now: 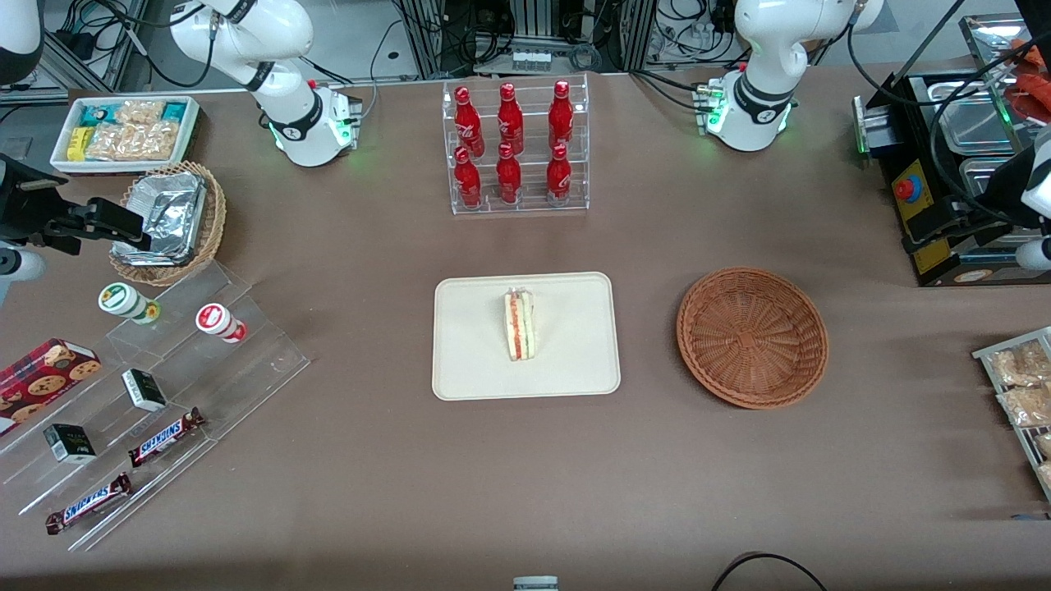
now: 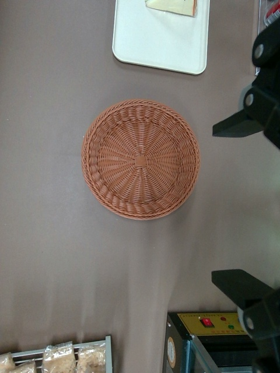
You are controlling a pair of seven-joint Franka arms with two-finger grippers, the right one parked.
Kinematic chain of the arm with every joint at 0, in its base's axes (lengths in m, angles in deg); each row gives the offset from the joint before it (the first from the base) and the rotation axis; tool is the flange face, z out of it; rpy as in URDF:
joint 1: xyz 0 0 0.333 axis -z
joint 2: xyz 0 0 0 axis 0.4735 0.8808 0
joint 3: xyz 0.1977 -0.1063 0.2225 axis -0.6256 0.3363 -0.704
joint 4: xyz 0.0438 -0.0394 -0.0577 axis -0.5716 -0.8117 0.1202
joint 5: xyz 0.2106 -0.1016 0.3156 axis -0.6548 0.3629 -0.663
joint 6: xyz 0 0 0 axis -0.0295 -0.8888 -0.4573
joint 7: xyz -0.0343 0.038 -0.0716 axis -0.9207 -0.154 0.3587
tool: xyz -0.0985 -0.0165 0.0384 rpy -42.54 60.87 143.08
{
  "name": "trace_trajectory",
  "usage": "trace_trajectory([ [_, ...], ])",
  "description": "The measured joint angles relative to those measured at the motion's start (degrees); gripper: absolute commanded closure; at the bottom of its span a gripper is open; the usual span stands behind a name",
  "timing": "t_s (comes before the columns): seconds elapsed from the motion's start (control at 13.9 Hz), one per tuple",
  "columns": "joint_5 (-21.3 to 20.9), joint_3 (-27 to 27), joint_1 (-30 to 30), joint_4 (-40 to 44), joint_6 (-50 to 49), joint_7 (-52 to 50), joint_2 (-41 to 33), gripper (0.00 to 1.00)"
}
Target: Place sandwich from basket to tray
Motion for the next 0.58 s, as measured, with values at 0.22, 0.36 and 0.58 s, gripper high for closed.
trace_trajectory([
  [0.22, 0.0, 0.2, 0.4, 0.7, 0.2, 0.1, 0.8, 0.0],
  [0.36, 0.0, 0.4, 0.6, 0.8, 0.3, 0.1, 0.8, 0.0],
  [0.58, 0.0, 0.5, 0.8, 0.9, 0.3, 0.1, 0.8, 0.0],
])
